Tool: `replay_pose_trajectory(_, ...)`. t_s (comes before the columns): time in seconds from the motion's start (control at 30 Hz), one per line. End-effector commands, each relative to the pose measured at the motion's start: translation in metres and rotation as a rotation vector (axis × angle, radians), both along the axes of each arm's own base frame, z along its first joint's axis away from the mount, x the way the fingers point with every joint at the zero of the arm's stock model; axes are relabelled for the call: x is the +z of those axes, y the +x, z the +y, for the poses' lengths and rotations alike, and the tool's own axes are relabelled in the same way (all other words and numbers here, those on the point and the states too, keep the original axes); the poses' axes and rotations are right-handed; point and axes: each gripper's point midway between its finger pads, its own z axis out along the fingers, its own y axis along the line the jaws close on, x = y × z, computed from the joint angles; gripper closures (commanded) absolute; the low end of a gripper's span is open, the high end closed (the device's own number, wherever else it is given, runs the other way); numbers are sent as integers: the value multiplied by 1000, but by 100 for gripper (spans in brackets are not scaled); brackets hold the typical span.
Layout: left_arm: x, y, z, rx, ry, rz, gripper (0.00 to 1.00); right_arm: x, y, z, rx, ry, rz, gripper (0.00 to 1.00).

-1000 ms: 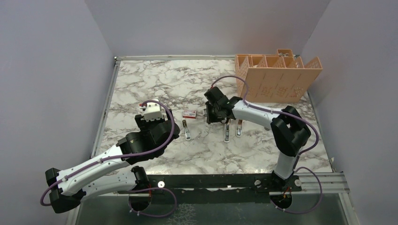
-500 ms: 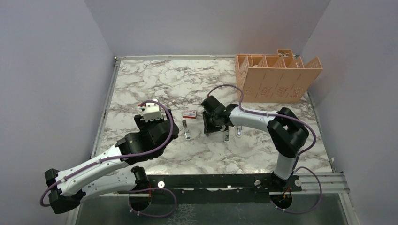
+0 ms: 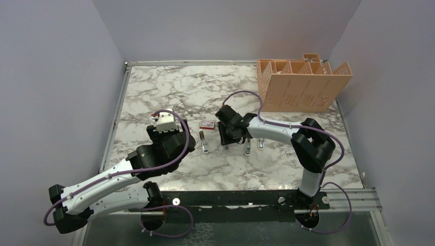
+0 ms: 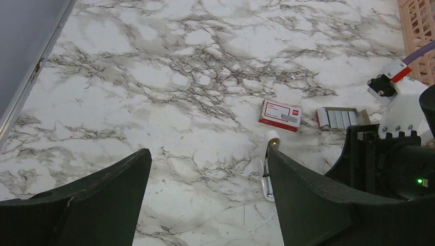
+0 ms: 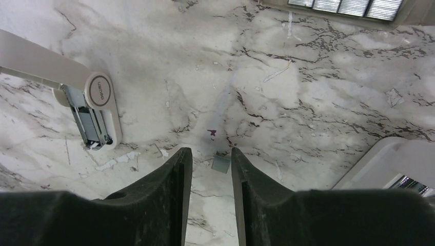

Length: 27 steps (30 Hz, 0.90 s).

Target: Load the staples into the stapler

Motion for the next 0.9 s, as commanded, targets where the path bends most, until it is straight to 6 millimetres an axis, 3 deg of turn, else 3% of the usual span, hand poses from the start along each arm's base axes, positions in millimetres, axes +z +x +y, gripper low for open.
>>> replay_pose_trajectory(0.0, 1, -1, 1, -3, -8, -10, 16, -4, 5, -10, -63, -87, -31, 61)
replay_pose_trajectory(0.43, 2, -2, 1, -6, -20, -12, 16, -19, -1, -8, -117, -151, -16, 61)
replay_pose_trajectory(0.87, 3, -3, 2, -7, -35, -16, 16, -21, -8, -10, -164, -160, 11, 66)
